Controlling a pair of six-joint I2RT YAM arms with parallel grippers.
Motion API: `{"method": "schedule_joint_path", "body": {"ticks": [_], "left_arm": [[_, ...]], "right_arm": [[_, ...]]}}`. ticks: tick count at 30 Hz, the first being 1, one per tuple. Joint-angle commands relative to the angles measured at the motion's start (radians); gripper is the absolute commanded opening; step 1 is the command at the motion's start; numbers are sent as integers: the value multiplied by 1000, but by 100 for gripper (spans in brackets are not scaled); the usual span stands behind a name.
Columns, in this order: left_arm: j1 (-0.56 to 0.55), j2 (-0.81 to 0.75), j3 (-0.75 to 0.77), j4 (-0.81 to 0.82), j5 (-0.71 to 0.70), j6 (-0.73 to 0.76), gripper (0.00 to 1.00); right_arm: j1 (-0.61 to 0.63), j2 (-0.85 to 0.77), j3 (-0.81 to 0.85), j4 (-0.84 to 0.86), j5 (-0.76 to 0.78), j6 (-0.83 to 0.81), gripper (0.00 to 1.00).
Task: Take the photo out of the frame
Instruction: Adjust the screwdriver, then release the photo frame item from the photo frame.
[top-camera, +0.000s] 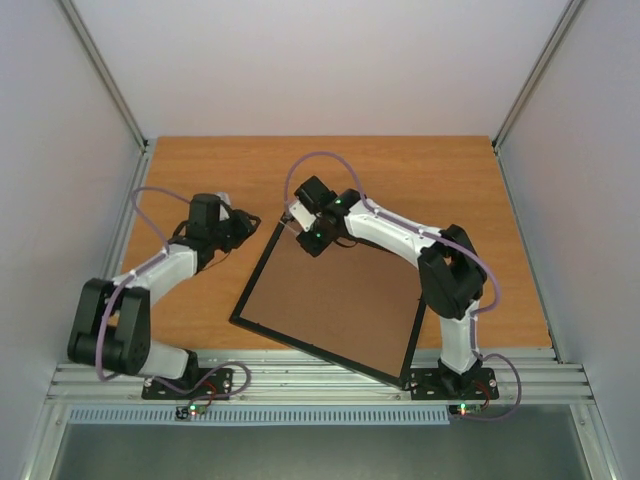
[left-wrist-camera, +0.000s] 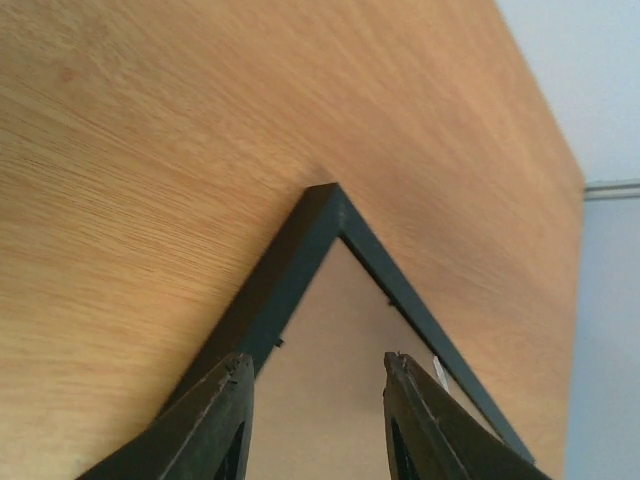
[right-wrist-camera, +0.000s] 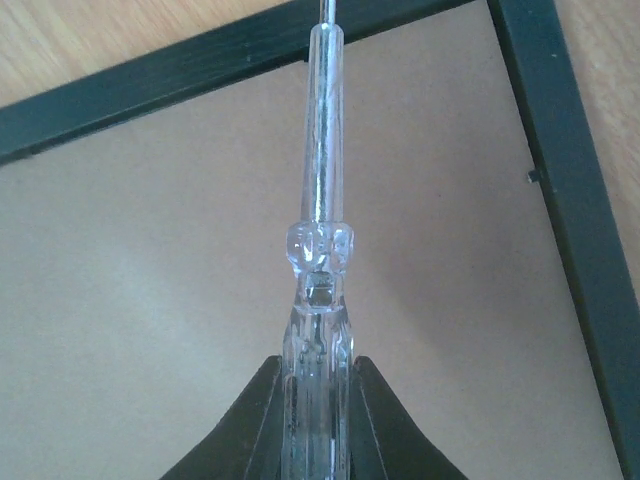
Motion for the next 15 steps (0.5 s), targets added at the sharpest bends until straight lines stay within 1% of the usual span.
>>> {"method": "schedule_joint_path", "body": {"ticks": [1, 9, 15], "left_arm": [[20, 128, 93, -93, 65, 112, 38], [20, 311, 192, -135, 101, 184, 39], [21, 388, 188, -90, 149, 160, 38]], "right_arm": [[-14, 79, 91, -130, -35, -97, 1], [-16, 229, 251, -257, 7, -164, 1], [-12, 286, 318, -318, 41, -194, 1]]}}
